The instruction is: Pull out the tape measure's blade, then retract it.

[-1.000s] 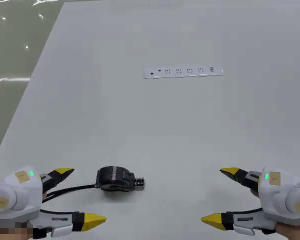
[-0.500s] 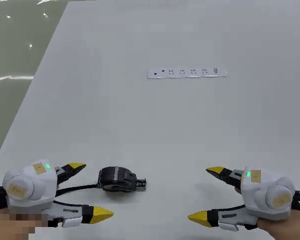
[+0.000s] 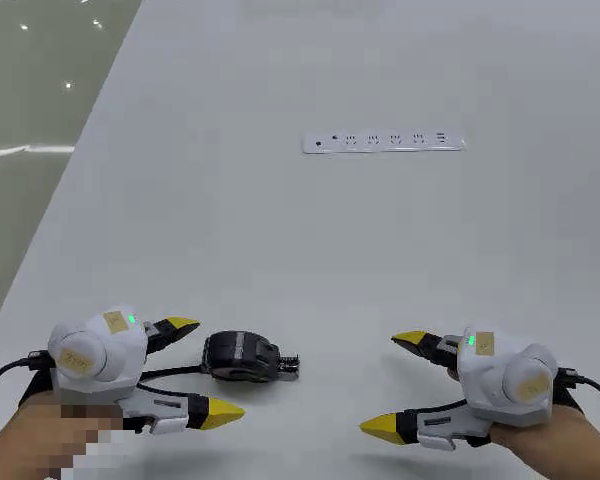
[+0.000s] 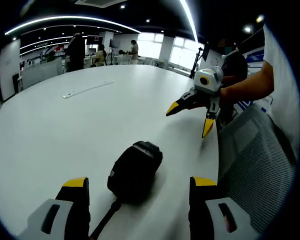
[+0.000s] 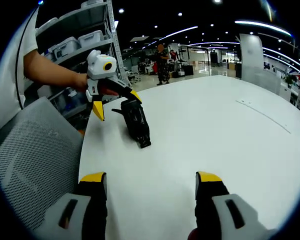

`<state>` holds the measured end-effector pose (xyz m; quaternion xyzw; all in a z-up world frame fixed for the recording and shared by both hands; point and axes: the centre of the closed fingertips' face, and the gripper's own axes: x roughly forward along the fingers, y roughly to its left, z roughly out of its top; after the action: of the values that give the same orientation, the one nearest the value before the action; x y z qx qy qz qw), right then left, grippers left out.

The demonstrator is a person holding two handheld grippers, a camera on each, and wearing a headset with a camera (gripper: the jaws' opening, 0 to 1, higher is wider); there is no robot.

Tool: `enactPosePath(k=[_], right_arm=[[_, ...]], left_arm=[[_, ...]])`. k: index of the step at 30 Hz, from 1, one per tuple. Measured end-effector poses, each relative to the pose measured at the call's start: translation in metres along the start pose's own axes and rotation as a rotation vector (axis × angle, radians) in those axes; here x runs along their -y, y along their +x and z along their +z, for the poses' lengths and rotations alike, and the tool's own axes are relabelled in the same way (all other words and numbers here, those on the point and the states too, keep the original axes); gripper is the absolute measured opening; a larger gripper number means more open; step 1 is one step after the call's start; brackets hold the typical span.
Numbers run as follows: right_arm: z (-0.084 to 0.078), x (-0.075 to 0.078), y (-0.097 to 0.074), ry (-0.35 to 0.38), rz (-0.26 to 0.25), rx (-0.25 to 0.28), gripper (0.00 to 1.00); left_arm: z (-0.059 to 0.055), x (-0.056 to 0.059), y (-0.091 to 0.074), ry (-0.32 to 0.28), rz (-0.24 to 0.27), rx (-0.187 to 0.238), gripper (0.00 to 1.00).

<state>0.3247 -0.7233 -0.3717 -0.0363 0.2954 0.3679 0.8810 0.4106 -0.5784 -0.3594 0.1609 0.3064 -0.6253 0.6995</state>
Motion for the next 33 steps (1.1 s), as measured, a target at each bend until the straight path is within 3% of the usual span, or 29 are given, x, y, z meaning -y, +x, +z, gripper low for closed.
enactPosePath(k=[9,24,33], right_arm=[[0.002,0.001,0.012,-0.007,0.027,-0.004,0.71],[0.003,-0.002,0.021,-0.015,0.054,-0.013,0.7],[0.003,-0.001,0.023,-0.015,0.058,-0.012,0.7]], left_arm=[[0.002,0.002,0.01,0.062,-0.059,-0.026,0.61],[0.001,-0.003,0.015,0.122,-0.087,-0.057,0.4],[0.001,-0.005,0.016,0.139,-0.101,-0.071,0.35]])
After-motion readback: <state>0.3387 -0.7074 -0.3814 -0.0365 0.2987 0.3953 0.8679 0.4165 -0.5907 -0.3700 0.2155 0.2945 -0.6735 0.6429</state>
